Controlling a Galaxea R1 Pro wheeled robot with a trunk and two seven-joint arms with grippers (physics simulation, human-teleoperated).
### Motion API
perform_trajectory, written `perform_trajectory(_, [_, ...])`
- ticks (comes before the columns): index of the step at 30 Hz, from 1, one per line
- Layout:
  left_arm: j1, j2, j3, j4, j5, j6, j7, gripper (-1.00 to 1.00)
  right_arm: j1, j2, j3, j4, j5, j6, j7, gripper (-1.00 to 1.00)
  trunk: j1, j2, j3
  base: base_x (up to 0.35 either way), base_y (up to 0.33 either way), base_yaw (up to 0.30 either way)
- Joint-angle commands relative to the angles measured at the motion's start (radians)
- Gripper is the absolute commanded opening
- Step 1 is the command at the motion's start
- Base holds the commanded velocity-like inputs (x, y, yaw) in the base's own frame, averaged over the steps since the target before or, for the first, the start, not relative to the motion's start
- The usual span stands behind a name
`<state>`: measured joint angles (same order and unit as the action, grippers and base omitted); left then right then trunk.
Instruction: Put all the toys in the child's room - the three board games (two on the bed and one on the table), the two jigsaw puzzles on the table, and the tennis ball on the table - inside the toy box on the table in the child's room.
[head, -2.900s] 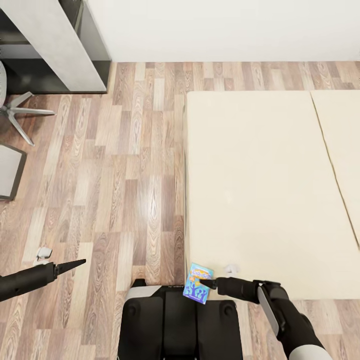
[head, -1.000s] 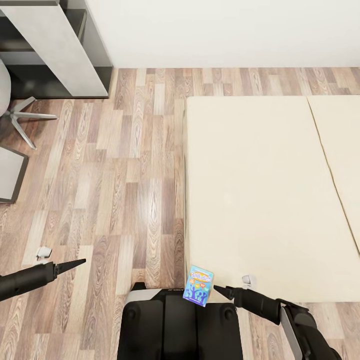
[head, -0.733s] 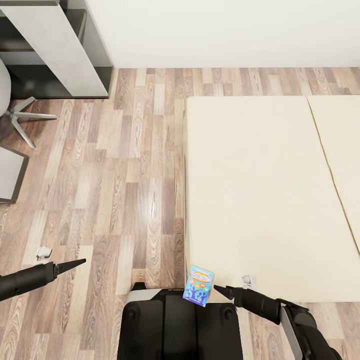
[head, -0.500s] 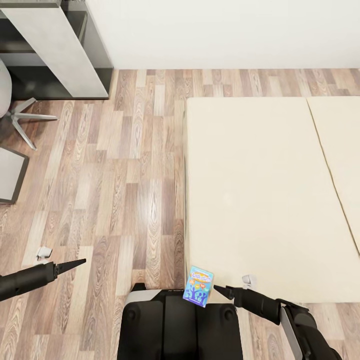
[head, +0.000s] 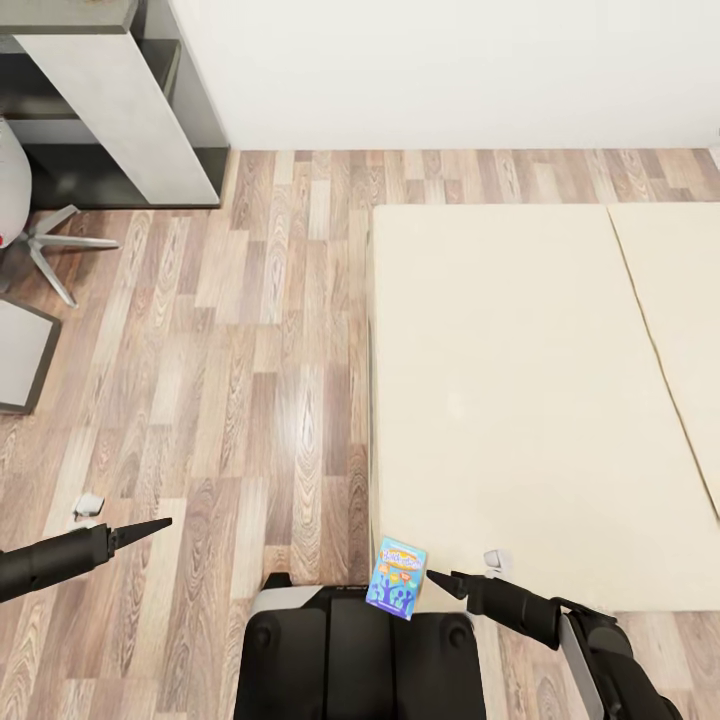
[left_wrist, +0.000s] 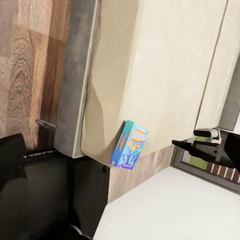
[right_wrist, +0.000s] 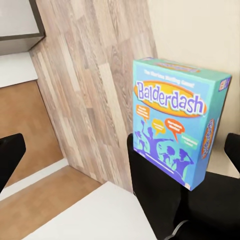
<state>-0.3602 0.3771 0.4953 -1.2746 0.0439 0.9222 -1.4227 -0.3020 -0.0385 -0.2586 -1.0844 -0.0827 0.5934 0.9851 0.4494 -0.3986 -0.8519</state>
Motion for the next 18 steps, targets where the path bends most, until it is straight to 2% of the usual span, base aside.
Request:
perform_trajectory(1, [0.000, 0.000, 0.000, 0.000, 0.001, 0.010, -0.003, 1.00, 0.000, 0.000, -0.001, 0.000, -0.006, 0.008, 0.001, 1.00, 0.001, -0.001, 0.001, 0.000, 0.000, 0.000])
perform_trajectory(18, [0.000, 0.000, 0.000, 0.000, 0.001, 0.010, -0.002, 1.00, 0.000, 0.002, 0.001, 0.000, -0.006, 0.007, 0.001, 1.00, 0.001, -0.001, 0.028, 0.000, 0.000, 0.000])
